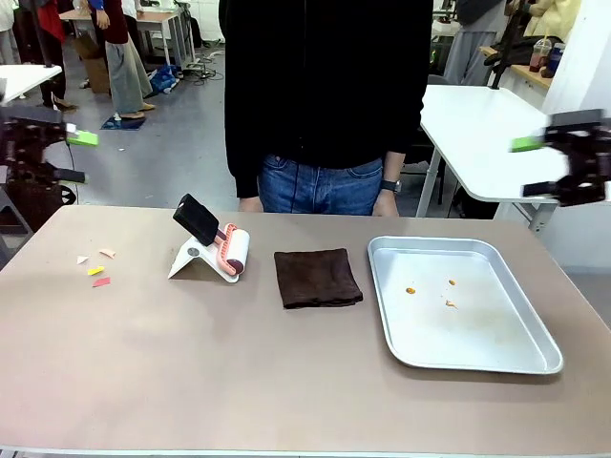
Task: Clean the surface of the table.
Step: Hold the Lint Roller with your left hand and the towel with your right hand.
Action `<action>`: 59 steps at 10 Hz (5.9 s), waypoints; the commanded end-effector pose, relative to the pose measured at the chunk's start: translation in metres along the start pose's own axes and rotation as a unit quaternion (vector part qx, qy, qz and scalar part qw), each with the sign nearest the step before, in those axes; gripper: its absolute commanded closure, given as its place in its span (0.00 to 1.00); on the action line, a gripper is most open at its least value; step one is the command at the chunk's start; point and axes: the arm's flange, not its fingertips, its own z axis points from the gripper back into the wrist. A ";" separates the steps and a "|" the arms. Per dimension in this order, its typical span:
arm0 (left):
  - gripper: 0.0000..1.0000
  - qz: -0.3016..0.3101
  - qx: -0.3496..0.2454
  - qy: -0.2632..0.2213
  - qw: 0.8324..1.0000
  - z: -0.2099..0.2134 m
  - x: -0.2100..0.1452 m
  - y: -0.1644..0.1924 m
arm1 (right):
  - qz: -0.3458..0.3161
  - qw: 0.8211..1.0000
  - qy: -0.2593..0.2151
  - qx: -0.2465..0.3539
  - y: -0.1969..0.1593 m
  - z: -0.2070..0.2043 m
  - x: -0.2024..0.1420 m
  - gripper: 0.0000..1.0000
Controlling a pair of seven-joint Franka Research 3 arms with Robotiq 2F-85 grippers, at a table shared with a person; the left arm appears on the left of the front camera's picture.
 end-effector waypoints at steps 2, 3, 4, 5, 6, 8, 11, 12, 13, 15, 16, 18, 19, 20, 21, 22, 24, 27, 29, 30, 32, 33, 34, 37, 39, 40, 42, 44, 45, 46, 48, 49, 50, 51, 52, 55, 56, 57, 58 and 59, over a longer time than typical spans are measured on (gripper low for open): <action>0.00 -0.005 0.025 0.091 0.995 -0.042 0.035 -0.007 | 0.112 0.989 0.094 -0.037 0.024 -0.085 -0.013 0.00; 0.00 0.004 0.033 0.118 0.992 -0.063 0.041 -0.004 | 0.131 0.980 0.140 -0.054 0.032 -0.115 -0.026 0.00; 0.00 0.018 0.057 0.140 0.988 -0.080 0.047 0.005 | 0.171 0.967 0.174 -0.066 0.036 -0.141 -0.041 0.00; 0.00 0.025 0.063 0.168 0.984 -0.096 0.049 0.009 | 0.193 0.958 0.196 -0.079 0.038 -0.162 -0.056 0.00; 0.00 0.029 0.064 0.187 0.980 -0.107 0.049 0.013 | 0.203 0.953 0.207 -0.089 0.038 -0.183 -0.069 0.00; 0.00 0.030 0.067 0.197 0.978 -0.130 0.048 0.018 | 0.197 0.958 0.173 -0.116 0.033 -0.217 -0.087 0.00; 0.00 0.045 0.001 0.218 0.975 -0.139 0.040 0.004 | 0.195 0.956 0.187 -0.116 0.032 -0.212 -0.090 0.00; 0.00 0.032 0.057 0.194 0.979 -0.141 0.041 0.023 | 0.195 0.956 0.187 -0.116 0.032 -0.212 -0.090 0.00; 0.00 0.032 0.057 0.194 0.979 -0.141 0.041 0.023 | 0.195 0.956 0.187 -0.116 0.032 -0.212 -0.090 0.00; 0.00 0.052 0.053 0.195 0.978 -0.149 0.035 0.012 | 0.206 0.949 0.164 -0.171 0.041 -0.229 -0.086 0.00; 0.00 0.052 0.051 0.194 0.978 -0.150 0.033 0.009 | 0.176 0.950 0.151 -0.211 0.048 -0.242 -0.075 0.00; 0.00 0.060 0.061 0.192 0.978 -0.150 0.032 0.011 | 0.134 0.943 0.164 -0.255 0.042 -0.271 -0.065 0.00; 0.00 0.068 0.070 0.191 0.977 -0.151 0.032 0.013 | 0.113 0.939 0.165 -0.281 0.038 -0.286 -0.059 0.00; 0.00 0.073 0.072 0.192 0.976 -0.152 0.032 0.013 | 0.095 0.931 0.166 -0.311 0.033 -0.302 -0.052 0.00; 0.00 0.076 0.074 0.193 0.975 -0.153 0.032 0.012 | 0.087 0.927 0.170 -0.322 0.030 -0.315 -0.046 0.00; 0.00 0.077 0.077 0.195 0.975 -0.153 0.032 0.013 | 0.095 0.924 0.176 -0.326 0.031 -0.326 -0.041 0.00; 0.00 0.080 0.081 0.196 0.974 -0.158 0.031 0.012 | 0.103 0.917 0.180 -0.340 0.029 -0.347 -0.038 0.00; 0.00 0.088 0.085 0.205 0.971 -0.171 0.032 0.011 | 0.109 0.908 0.189 -0.359 0.016 -0.368 -0.042 0.00; 0.00 0.093 0.087 0.211 0.969 -0.177 0.033 0.010 | 0.113 0.905 0.178 -0.368 0.010 -0.376 -0.045 0.00; 0.00 0.094 0.087 0.212 0.969 -0.179 0.033 0.011 | 0.112 0.904 0.177 -0.372 0.008 -0.379 -0.046 0.00; 0.00 0.099 0.091 0.212 0.968 -0.183 0.034 0.010 | 0.110 0.903 0.163 -0.383 0.006 -0.382 -0.046 0.00; 0.00 0.101 0.095 0.211 0.968 -0.183 0.033 0.011 | 0.110 0.902 0.157 -0.387 0.006 -0.382 -0.045 0.00; 0.00 0.100 0.097 0.211 0.968 -0.184 0.033 0.010 | 0.112 0.900 0.153 -0.394 0.006 -0.383 -0.044 0.00; 0.00 0.105 0.103 0.213 0.966 -0.192 0.034 0.009 | 0.112 0.898 0.139 -0.402 0.006 -0.386 -0.040 0.00; 0.00 0.104 0.106 0.212 0.966 -0.193 0.034 0.009 | 0.115 0.896 0.141 -0.405 0.007 -0.391 -0.041 0.00; 0.00 0.105 0.107 0.212 0.966 -0.195 0.034 0.008 | 0.115 0.895 0.143 -0.406 0.006 -0.391 -0.041 0.00; 0.00 0.108 0.114 0.211 0.965 -0.193 0.034 0.010 | 0.114 0.897 0.150 -0.399 0.005 -0.391 -0.041 0.15; 0.56 0.113 0.127 0.217 0.961 -0.193 0.034 0.009 | 0.109 0.900 0.154 -0.392 0.004 -0.389 -0.038 0.60; 0.93 0.114 0.126 0.217 0.961 -0.194 0.034 0.010 | 0.107 0.902 0.154 -0.390 0.003 -0.389 -0.038 1.00; 1.00 0.112 0.124 0.213 0.963 -0.195 0.035 0.008 | 0.105 0.902 0.153 -0.389 0.003 -0.389 -0.037 0.76; 1.00 0.102 0.114 0.207 0.966 -0.191 0.034 0.009 | 0.100 0.905 0.151 -0.385 0.001 -0.386 -0.035 1.00; 0.94 0.100 0.114 0.208 0.966 -0.189 0.033 0.009 | 0.092 0.905 0.153 -0.385 -0.002 -0.387 -0.035 1.00; 1.00 0.099 0.114 0.207 0.967 -0.188 0.033 0.009 | 0.089 0.906 0.156 -0.383 -0.004 -0.387 -0.035 1.00; 1.00 0.099 0.115 0.207 0.967 -0.184 0.032 0.012 | 0.088 0.906 0.157 -0.384 -0.004 -0.387 -0.035 1.00; 1.00 0.099 0.113 0.205 0.967 -0.181 0.032 0.014 | 0.084 0.906 0.156 -0.385 -0.004 -0.386 -0.034 1.00; 1.00 0.096 0.111 0.202 0.968 -0.177 0.032 0.015 | 0.079 0.911 0.156 -0.374 -0.004 -0.386 -0.034 1.00; 1.00 0.093 0.108 0.197 0.970 -0.176 0.032 0.014 | 0.075 0.915 0.155 -0.364 -0.004 -0.383 -0.033 1.00; 1.00 0.088 0.103 0.191 0.972 -0.175 0.032 0.012 | 0.072 0.920 0.156 -0.351 -0.003 -0.379 -0.030 1.00; 1.00 0.080 0.090 0.185 0.975 -0.172 0.032 0.011 | 0.064 0.931 0.158 -0.323 -0.002 -0.370 -0.025 1.00; 1.00 0.071 0.075 0.177 0.979 -0.168 0.031 0.010 | 0.046 0.944 0.153 -0.288 -0.003 -0.357 -0.018 1.00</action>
